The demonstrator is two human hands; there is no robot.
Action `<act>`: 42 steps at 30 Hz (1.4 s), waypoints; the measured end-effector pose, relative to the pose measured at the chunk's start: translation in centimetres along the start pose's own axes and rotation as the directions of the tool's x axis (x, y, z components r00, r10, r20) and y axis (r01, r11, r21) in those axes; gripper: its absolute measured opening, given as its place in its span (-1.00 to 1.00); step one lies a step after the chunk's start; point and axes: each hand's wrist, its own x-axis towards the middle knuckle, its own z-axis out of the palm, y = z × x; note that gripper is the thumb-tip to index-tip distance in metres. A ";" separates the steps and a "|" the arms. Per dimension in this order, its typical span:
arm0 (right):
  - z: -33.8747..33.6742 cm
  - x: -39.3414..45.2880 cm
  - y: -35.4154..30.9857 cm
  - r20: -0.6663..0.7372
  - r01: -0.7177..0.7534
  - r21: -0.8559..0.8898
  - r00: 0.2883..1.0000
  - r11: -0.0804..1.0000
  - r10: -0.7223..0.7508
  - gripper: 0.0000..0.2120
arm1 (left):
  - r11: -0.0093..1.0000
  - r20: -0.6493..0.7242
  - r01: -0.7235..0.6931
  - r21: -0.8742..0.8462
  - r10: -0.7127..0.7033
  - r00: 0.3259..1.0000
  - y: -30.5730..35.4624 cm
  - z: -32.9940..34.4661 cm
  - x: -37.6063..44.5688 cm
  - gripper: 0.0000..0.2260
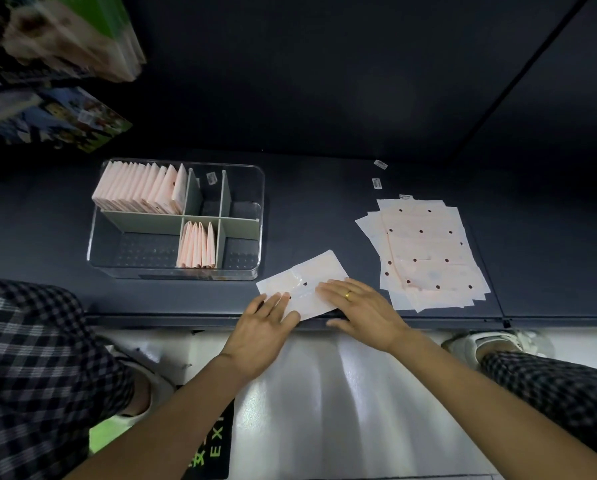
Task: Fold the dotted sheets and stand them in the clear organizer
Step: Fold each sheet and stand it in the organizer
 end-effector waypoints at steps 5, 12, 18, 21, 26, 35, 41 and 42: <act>-1.1 0.4 1.6 0.049 -0.102 0.157 0.994 0.982 0.095 -0.83 | 0.984 -0.020 0.027 -0.176 -0.031 0.999 -0.9 0.2 -0.7 -0.87; -1.4 1.7 2.2 0.216 -0.486 0.636 0.858 0.599 0.467 -0.78 | 0.679 -0.003 0.371 -0.634 -0.481 0.876 -1.3 0.6 -0.3 -0.84; -0.6 5.1 2.5 0.239 -0.576 0.479 0.811 0.662 0.533 -0.82 | 0.352 0.139 0.548 -0.759 -0.735 0.664 -1.5 0.5 0.6 -0.77; -0.1 6.1 2.6 0.254 -0.602 0.348 0.799 0.719 0.546 -0.77 | 0.306 0.167 0.600 -0.739 -0.779 0.604 -1.4 0.4 0.9 -0.85; 0.3 6.7 2.6 0.269 -0.633 0.254 0.773 0.731 0.575 -0.73 | 0.507 -0.003 0.597 -0.622 -0.764 0.645 -0.5 -0.6 1.2 -0.84; 0.4 7.1 2.3 0.277 -0.644 0.195 0.760 0.740 0.588 -0.72 | 0.992 0.177 0.119 -0.032 -0.112 0.978 0.8 1.6 1.8 -0.26; 0.8 7.2 2.6 0.290 -0.678 0.234 0.732 0.697 0.616 -0.70 | 0.996 0.266 0.082 0.024 -0.086 0.960 -1.0 2.4 0.0 -0.28; 0.8 7.3 2.6 0.296 -0.684 0.249 0.728 0.686 0.618 -0.69 | 0.996 0.277 0.082 0.030 -0.087 0.957 -1.2 2.4 0.0 -0.28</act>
